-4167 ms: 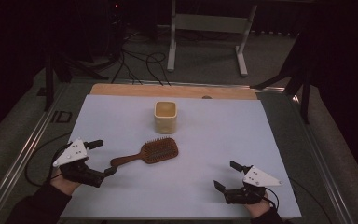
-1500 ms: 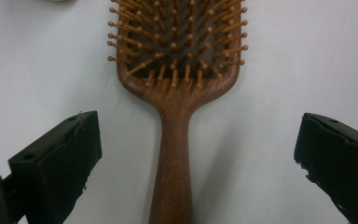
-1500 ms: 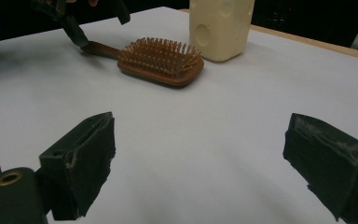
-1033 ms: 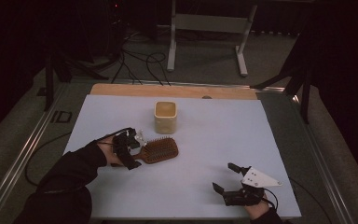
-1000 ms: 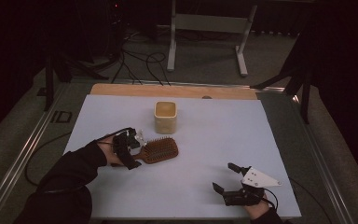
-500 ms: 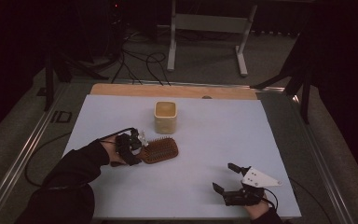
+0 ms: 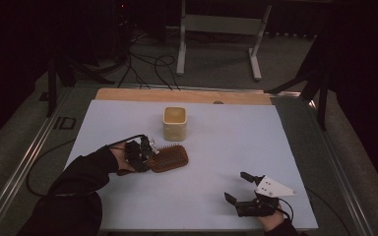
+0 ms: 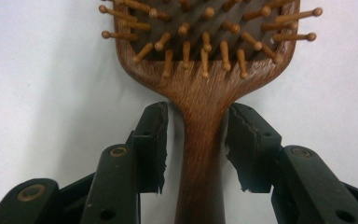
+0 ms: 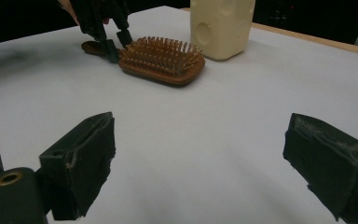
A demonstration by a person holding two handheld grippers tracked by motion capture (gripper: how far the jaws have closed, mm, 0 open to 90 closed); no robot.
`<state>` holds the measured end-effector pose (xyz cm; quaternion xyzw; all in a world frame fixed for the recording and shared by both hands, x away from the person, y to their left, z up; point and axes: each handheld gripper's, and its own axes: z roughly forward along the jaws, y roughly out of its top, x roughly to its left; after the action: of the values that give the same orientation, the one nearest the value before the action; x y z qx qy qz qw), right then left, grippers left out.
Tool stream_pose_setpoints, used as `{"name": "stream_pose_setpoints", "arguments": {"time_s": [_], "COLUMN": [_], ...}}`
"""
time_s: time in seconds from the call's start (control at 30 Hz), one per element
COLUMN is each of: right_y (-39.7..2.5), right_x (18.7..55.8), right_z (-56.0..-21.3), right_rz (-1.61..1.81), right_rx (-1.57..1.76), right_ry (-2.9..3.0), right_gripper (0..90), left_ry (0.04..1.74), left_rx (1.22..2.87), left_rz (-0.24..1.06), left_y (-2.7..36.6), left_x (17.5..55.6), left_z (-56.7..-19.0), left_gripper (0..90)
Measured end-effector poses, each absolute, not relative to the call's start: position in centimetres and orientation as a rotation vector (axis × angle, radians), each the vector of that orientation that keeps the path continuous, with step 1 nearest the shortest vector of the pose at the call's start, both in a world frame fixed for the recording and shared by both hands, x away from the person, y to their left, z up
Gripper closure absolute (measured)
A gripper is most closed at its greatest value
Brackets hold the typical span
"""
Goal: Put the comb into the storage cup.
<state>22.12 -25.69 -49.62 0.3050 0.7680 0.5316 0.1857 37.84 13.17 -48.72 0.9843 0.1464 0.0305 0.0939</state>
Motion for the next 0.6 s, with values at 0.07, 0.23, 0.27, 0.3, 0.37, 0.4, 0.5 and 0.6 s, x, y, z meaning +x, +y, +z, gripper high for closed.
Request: {"name": "stream_pose_setpoints", "arguments": {"time_s": [0.07, 0.23, 0.27, 0.3, 0.37, 0.4, 0.5, 0.6], "right_y": [-25.69, -25.68, -25.68, -25.68, -25.66, -25.63, -25.58, -25.57], "right_x": [22.11, 22.11, 22.11, 22.12, 22.12, 22.12, 22.11, 22.10], "right_z": [-49.63, -49.64, -49.65, -49.65, -49.65, -49.67, -49.67, -49.67], "right_rz": [1.498, 1.499, 1.498, 1.499, 1.495, 1.496, 1.494, 1.492], "right_rx": [0.861, 0.860, 0.861, 0.861, 0.858, 0.859, 0.860, 0.860], "right_ry": [2.164, 2.164, 2.166, 2.167, 2.168, 2.168, 2.171, 2.171], "right_gripper": [8.9, 8.9, 8.9, 8.9, 8.9, 8.9, 8.9, 8.9], "left_ry": [0.427, 0.443, 0.446, 0.443, 0.452, 0.453, 0.446, 0.448], "left_rx": [2.924, 2.934, 2.934, 2.933, 2.927, 2.928, 2.949, 2.969], "left_rz": [0.087, 0.063, 0.055, 0.053, 0.032, 0.027, 0.017, 0.013], "left_y": [13.06, 12.85, 12.89, 12.92, 13.03, 13.01, 12.71, 12.41], "left_x": [37.94, 38.03, 38.07, 38.10, 38.20, 38.23, 38.22, 38.20], "left_z": [-48.70, -48.75, -48.76, -48.77, -48.80, -48.81, -48.76, -48.71], "left_gripper": [58.2, 60.3, 60.8, 61.1, 62.1, 62.8, 65.7, 70.5]}}
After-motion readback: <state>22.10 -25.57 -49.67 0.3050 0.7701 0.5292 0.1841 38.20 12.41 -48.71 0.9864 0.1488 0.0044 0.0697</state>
